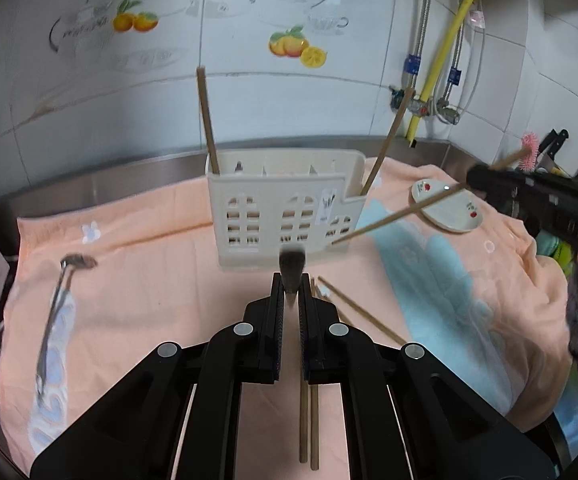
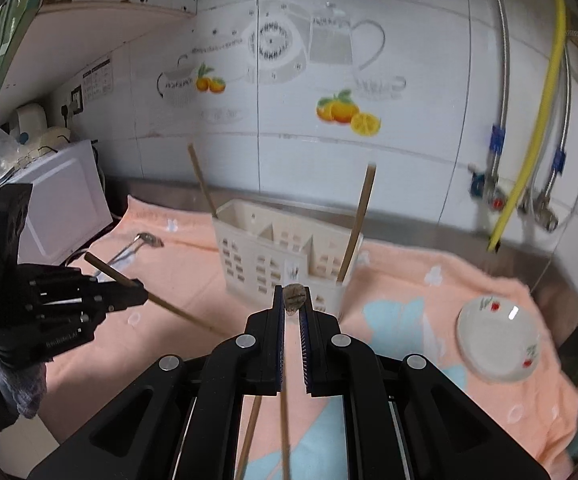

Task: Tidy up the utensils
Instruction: 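Raise the left tool's chopstick into the holder while the right tool inserts its chopstick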

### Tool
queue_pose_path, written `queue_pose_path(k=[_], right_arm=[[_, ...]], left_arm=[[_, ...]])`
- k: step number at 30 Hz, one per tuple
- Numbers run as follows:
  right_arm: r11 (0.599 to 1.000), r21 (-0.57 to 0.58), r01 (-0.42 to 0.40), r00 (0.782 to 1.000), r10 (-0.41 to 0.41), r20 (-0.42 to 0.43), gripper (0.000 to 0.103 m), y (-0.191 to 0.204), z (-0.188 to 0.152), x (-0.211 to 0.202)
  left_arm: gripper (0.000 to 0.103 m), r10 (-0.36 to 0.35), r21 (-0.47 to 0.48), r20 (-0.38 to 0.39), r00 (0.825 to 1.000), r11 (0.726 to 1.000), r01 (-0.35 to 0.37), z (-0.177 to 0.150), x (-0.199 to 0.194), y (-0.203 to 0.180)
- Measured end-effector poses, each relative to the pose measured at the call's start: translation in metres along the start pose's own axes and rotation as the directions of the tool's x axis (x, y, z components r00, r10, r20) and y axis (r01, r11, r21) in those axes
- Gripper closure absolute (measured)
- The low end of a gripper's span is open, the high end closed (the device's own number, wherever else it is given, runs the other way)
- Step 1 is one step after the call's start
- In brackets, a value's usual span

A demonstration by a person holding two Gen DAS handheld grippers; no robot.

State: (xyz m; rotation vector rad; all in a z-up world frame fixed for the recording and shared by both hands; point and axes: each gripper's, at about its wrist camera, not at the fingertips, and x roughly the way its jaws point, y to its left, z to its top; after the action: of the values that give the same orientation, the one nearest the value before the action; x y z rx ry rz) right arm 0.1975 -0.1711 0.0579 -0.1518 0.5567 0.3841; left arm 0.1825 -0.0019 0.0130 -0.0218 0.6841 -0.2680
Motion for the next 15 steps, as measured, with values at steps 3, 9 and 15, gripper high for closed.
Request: queue_pose_path(k=[3, 9, 15], right_arm=[[1.000, -0.015, -0.004, 1.000, 0.005, 0.005, 0.096, -0.004, 0.023, -0.010], [0.998, -0.060, 0.021, 0.999, -0.019, 0.032, 0.096, -0.007, 0.059, -0.029], [0.996, -0.071, 0.057, 0.998, -0.056, 0.023, 0.096, -0.013, 0.072, -0.022]], left_arm=[[0.097, 0.001, 0.021, 0.017, 1.000, 1.000, -0.001, 0.012, -0.007, -0.001], [0.097, -0.004, 0.038, 0.076, 0.997, 0.999, 0.002, 0.046, -0.024, -0.001], [0.097, 0.006, 0.063, 0.176, 0.984, 0.998, -0.017, 0.094, -0.044, -0.007]])
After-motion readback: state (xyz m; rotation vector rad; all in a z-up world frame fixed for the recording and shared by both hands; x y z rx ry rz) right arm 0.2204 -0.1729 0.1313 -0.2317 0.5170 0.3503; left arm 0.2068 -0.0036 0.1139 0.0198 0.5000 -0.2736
